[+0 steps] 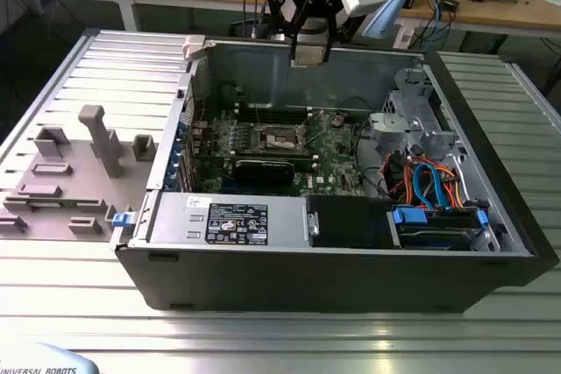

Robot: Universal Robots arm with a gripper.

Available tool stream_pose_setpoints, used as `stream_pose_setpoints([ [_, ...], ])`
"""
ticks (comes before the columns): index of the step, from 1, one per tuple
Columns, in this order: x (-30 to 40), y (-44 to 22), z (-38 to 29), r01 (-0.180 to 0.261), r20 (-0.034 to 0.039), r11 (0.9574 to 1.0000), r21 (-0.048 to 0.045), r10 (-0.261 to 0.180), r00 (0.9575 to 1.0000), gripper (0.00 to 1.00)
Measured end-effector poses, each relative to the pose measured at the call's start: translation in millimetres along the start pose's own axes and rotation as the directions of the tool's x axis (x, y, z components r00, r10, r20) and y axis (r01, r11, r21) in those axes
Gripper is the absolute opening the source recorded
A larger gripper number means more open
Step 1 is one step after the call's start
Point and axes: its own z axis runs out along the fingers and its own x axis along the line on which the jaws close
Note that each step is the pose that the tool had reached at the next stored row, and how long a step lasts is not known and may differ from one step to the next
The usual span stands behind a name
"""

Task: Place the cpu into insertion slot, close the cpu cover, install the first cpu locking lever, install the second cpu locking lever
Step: 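Place the cpu into insertion slot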

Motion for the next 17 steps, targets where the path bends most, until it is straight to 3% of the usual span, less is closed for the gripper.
stream_pose_setpoints([
  [6, 0.0, 0.0, 0.0, -0.001, 0.0, 1.0, 0.0, 0.001, 1.0, 0.54],
  [10, 0.0, 0.0, 0.6, -0.053, 0.0048, 0.9986, -0.0003, 0.053, 0.9986, 0.54],
  [13, 0.0, -0.1, 1.3, -0.101, 0.009, 0.9949, -0.0011, 0.101, 0.9949, 0.54],
  [15, 0.0, -0.2, 1.8, -0.149, 0.0132, 0.9888, -0.0026, 0.149, 0.9887, 0.54],
  [17, 0.6, -0.2, 2.0, -0.159, 0.0141, 0.9873, -0.0031, 0.159, 0.9872, 0.54],
])
